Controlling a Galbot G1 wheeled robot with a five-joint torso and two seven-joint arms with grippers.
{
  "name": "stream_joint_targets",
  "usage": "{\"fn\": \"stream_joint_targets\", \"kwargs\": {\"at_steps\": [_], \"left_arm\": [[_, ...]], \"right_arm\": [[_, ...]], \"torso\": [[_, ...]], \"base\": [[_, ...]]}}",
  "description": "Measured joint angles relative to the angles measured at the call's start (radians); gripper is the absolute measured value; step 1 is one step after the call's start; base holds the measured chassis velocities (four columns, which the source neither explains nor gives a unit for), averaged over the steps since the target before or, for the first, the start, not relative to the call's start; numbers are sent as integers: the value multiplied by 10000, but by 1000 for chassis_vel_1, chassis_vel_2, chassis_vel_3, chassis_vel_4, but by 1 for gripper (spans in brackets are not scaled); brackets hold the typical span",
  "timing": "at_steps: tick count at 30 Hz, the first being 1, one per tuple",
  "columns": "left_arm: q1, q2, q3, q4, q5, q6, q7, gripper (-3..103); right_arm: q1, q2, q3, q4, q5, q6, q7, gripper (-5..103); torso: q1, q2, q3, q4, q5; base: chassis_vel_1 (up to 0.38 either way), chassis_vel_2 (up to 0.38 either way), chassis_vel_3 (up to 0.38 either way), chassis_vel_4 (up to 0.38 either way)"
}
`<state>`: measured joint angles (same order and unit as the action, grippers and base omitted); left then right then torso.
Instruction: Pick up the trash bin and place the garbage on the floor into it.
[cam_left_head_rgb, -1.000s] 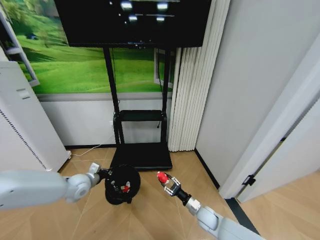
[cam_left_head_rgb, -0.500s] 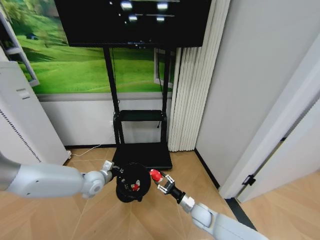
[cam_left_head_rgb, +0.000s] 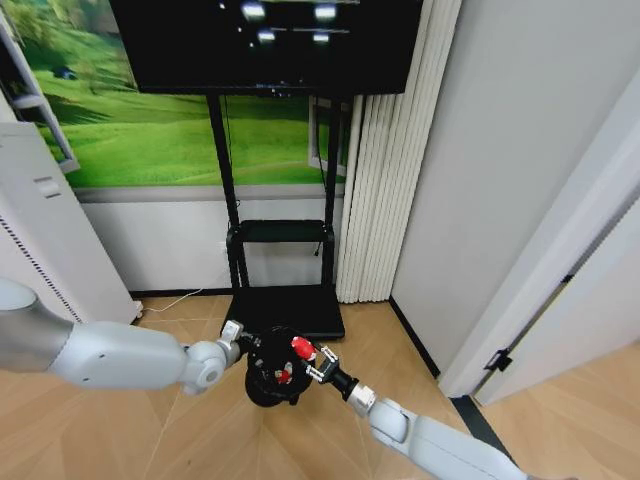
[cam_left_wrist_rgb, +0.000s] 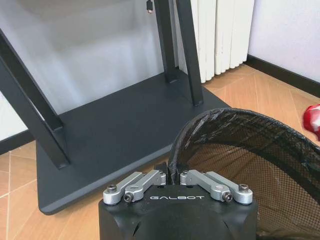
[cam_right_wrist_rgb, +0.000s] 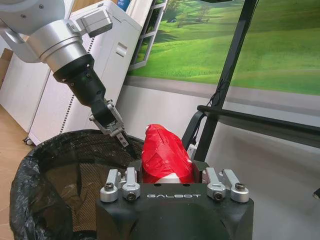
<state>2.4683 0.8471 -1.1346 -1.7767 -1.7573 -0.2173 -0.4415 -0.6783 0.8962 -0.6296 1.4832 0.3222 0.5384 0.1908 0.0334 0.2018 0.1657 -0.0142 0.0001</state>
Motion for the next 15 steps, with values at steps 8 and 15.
{"fn": "stream_joint_targets", "kwargs": {"at_steps": [8, 15], "left_arm": [[75, 112, -195, 28, -126, -19, 0, 7], [199, 113, -285, 79, -134, -38, -1, 7]], "right_arm": [[-36, 145, -47, -195, -173, -24, 361, 53], [-27, 219, -64, -275, -161, -23, 494, 80]], "torso": [[-1, 1, 0, -1, -1], [-1, 0, 0, 0, -1]], "base": [[0, 0, 0, 0], [0, 0, 0, 0]]}}
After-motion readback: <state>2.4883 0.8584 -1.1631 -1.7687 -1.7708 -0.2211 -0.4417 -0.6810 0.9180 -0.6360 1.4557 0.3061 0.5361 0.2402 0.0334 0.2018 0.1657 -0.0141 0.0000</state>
